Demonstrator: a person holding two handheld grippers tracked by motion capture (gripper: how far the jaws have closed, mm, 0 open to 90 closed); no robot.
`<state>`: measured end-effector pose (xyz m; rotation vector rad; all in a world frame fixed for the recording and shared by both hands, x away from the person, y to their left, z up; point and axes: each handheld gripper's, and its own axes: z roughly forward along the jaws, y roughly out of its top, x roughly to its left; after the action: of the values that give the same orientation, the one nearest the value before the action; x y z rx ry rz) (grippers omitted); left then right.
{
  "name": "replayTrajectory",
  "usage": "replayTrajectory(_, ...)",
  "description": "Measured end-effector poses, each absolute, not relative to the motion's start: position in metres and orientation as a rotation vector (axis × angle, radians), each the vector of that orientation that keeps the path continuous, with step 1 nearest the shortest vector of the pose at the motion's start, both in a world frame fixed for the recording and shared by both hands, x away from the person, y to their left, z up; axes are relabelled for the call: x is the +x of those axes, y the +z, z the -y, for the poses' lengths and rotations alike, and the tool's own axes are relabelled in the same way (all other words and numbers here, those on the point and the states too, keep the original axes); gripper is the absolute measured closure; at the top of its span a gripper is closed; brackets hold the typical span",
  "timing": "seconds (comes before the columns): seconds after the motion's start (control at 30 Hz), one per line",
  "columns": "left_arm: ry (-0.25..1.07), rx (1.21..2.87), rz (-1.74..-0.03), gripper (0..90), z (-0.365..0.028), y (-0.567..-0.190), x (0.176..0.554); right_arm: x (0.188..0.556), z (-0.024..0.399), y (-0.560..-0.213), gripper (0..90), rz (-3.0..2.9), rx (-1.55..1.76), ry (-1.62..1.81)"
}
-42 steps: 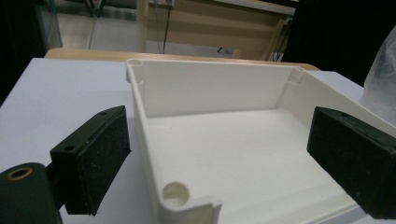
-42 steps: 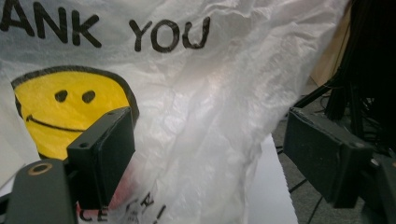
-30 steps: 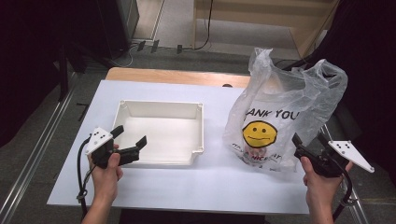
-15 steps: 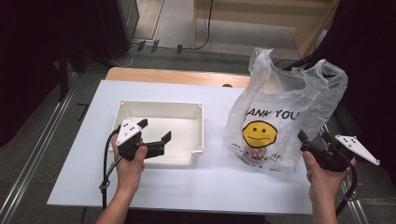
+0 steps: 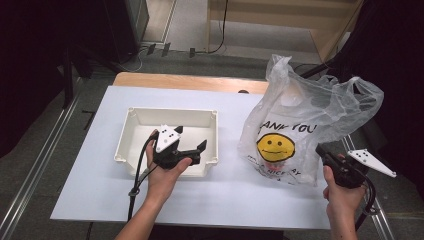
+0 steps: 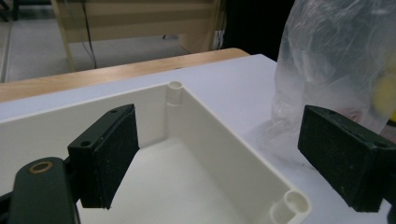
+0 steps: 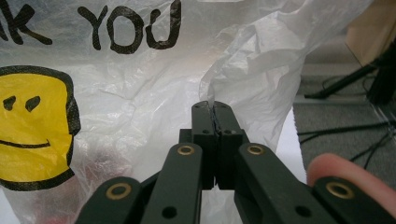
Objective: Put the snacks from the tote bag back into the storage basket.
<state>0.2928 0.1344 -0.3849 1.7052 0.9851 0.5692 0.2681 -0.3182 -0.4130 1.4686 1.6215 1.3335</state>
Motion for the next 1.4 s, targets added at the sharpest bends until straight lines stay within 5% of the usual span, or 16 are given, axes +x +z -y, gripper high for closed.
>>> replayTrajectory(0.6,0.469,1.725,-0.749,15.8,-0.067,-0.346,0.287,0.249,0.292,-0.406,90.0,-1.74,1.292,1.399)
replayTrajectory(0.93,0.482,1.762,-0.77,49.4,-0.046,-0.341,0.288,0.242,0.285,-0.414,90.0,-1.798,1.26,1.363)
replayTrajectory(1.07,0.427,1.743,-0.815,70.8,-0.045,-0.344,0.299,0.242,0.286,-0.416,90.0,-1.806,1.252,1.363)
replayTrajectory(1.3,0.354,1.786,-0.774,89.9,-0.044,-0.353,0.309,0.236,0.293,-0.41,89.7,-1.768,1.237,1.376)
replayTrajectory(1.4,0.337,1.803,-0.767,90.0,-0.042,-0.355,0.308,0.232,0.297,-0.403,78.2,-1.735,1.225,1.417)
